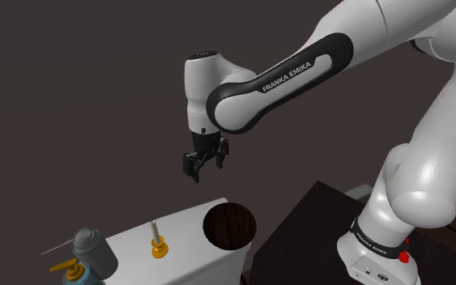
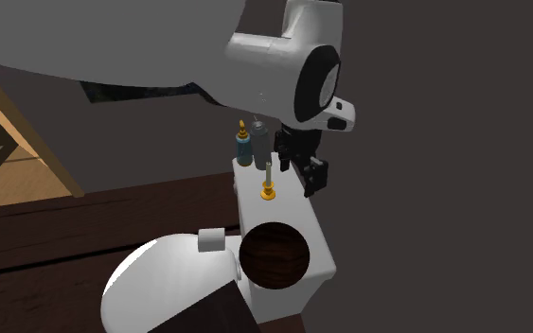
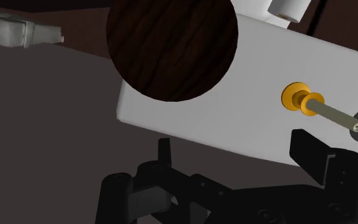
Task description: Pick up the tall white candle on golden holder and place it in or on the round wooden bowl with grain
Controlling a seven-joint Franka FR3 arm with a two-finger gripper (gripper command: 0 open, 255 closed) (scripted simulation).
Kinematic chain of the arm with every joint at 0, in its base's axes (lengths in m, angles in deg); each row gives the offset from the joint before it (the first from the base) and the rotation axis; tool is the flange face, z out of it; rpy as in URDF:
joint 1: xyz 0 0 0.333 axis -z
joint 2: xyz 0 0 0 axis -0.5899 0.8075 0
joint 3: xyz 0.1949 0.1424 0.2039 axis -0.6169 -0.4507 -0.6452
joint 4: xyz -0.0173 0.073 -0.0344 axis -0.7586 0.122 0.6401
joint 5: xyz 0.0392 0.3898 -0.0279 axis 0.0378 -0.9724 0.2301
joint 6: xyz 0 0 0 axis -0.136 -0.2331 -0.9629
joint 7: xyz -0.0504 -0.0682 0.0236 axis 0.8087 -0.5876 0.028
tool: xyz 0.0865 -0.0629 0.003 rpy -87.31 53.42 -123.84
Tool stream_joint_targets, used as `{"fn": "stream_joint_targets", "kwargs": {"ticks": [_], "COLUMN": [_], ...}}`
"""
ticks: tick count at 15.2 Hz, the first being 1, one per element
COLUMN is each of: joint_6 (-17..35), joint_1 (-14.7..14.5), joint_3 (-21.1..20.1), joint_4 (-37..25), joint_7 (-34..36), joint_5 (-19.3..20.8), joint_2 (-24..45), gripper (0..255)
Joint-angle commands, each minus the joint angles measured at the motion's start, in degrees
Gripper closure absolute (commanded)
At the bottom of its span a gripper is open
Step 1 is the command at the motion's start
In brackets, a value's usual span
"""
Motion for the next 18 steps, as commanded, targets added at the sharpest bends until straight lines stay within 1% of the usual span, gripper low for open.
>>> {"fn": "stream_joint_targets", "kwargs": {"ticks": [1, 7, 12, 15, 18], "joint_6": [0.99, 2.57, 2.14, 1.27, 2.99], "joint_1": [-0.74, -4.42, -8.83, -11.56, -11.81], "joint_3": [-0.98, -2.75, -2.71, -2.33, -1.95], "joint_4": [-2.48, -12.18, -22.22, -28.46, -27.90], "joint_7": [2.01, 8.61, 13.03, 14.77, 15.13], "joint_5": [1.29, 6.58, 10.83, 12.72, 13.30], "joint_2": [3.61, 15.72, 26.01, 31.62, 32.85], "gripper": [0, 0, 0, 0, 0]}}
